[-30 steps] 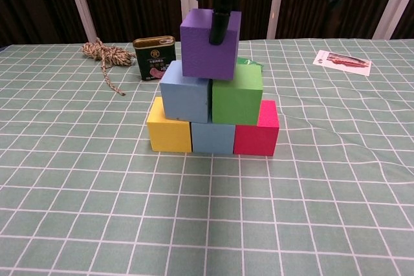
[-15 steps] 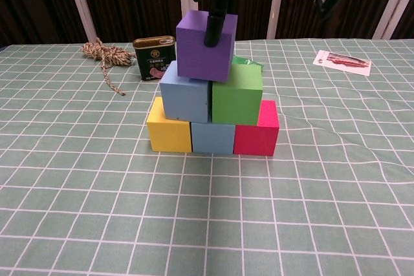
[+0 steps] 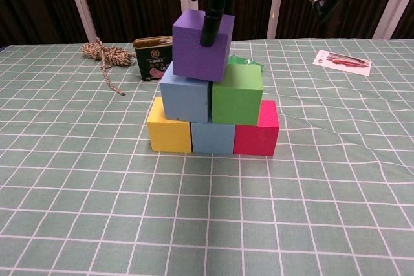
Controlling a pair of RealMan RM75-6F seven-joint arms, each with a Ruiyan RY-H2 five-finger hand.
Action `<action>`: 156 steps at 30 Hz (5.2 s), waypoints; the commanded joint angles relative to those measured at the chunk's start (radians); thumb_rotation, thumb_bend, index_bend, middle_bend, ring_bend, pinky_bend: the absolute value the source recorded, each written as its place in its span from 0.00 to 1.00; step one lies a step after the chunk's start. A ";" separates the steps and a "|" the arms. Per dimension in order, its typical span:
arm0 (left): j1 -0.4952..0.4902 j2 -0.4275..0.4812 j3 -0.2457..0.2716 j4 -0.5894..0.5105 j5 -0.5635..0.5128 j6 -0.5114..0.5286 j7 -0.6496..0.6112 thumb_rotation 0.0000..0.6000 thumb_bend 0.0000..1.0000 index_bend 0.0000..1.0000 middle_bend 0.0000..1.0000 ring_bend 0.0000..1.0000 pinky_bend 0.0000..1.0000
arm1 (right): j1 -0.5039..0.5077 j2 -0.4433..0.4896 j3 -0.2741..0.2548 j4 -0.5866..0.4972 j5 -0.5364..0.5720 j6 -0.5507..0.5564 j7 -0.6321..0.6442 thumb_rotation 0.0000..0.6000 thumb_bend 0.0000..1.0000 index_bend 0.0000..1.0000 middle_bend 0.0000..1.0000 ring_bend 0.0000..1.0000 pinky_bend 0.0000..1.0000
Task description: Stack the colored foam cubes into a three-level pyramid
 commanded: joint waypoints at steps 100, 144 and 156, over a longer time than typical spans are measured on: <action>-0.002 -0.007 0.011 0.000 0.012 0.001 0.018 1.00 0.06 0.06 0.11 0.01 0.02 | -0.030 0.048 -0.071 -0.043 -0.078 -0.062 0.019 1.00 0.26 0.00 0.49 0.27 0.00; 0.000 -0.007 0.011 0.001 0.020 0.006 0.018 1.00 0.06 0.06 0.11 0.01 0.02 | -0.033 0.048 -0.083 -0.051 -0.063 -0.075 0.013 1.00 0.26 0.00 0.22 0.17 0.00; 0.000 -0.007 0.010 0.001 0.020 0.007 0.017 1.00 0.07 0.06 0.11 0.01 0.01 | -0.036 0.066 -0.075 -0.067 -0.057 -0.092 0.019 1.00 0.23 0.00 0.00 0.01 0.00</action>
